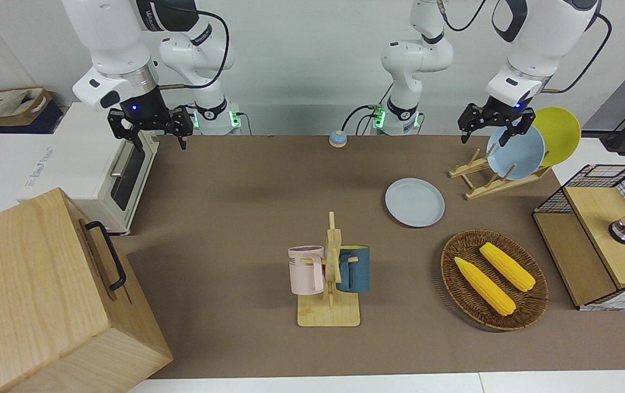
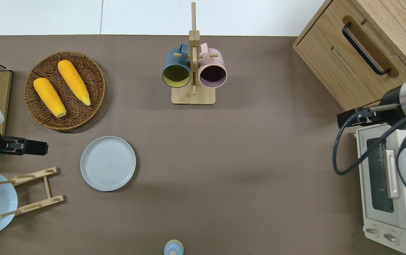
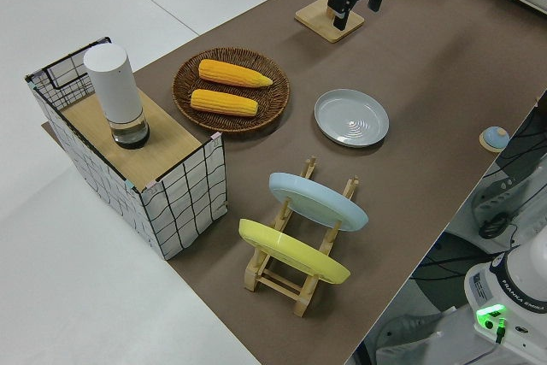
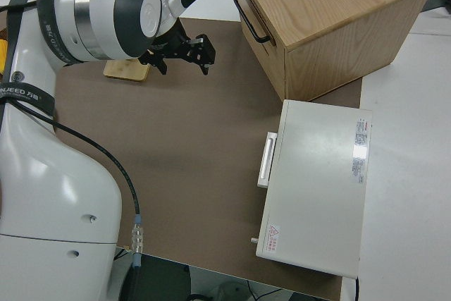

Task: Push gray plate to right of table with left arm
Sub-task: 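Move the left gripper toward the gray plate's edge nearest the robot, then lower the left gripper onto the gray plate's near rim, then push the gray plate with the left gripper across the table toward the toaster oven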

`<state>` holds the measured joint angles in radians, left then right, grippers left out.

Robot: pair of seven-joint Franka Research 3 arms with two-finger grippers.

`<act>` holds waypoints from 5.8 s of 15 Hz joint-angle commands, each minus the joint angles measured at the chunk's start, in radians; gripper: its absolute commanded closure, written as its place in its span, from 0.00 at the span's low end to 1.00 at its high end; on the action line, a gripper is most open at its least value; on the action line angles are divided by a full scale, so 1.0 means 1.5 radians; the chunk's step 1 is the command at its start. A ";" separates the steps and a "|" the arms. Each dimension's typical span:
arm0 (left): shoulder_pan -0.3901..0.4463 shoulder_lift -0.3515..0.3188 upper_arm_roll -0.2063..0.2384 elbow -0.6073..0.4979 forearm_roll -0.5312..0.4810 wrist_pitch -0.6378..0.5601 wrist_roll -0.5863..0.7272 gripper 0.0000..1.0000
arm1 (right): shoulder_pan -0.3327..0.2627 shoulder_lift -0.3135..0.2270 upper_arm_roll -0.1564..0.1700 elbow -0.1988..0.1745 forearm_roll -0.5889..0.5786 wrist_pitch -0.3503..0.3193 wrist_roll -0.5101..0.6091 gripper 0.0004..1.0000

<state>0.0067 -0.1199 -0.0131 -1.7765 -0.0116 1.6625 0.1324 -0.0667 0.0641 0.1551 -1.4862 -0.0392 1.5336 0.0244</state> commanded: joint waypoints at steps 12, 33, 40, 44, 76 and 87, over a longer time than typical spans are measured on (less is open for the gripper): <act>-0.001 -0.008 0.003 -0.117 0.010 0.085 -0.031 0.01 | -0.001 -0.004 0.000 0.001 0.005 -0.007 0.002 0.02; -0.002 0.019 0.002 -0.372 0.005 0.416 -0.038 0.01 | -0.001 -0.004 0.000 0.001 0.005 -0.007 0.002 0.02; 0.001 0.066 0.002 -0.435 0.005 0.534 -0.037 0.01 | -0.001 -0.004 0.000 0.001 0.005 -0.007 0.002 0.02; 0.001 0.069 0.002 -0.443 0.005 0.544 -0.035 0.01 | -0.001 -0.004 0.000 0.001 0.005 -0.007 0.002 0.02; -0.131 0.118 -0.013 -0.446 0.004 0.597 -0.248 1.00 | -0.001 -0.004 0.000 0.001 0.005 -0.007 0.002 0.02; -0.324 0.170 -0.014 -0.389 0.004 0.606 -0.488 1.00 | -0.001 -0.004 0.000 0.001 0.005 -0.007 0.002 0.02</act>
<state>-0.3981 0.0552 -0.0388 -2.3957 -0.0132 2.5426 -0.5021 -0.0667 0.0641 0.1551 -1.4862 -0.0392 1.5336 0.0244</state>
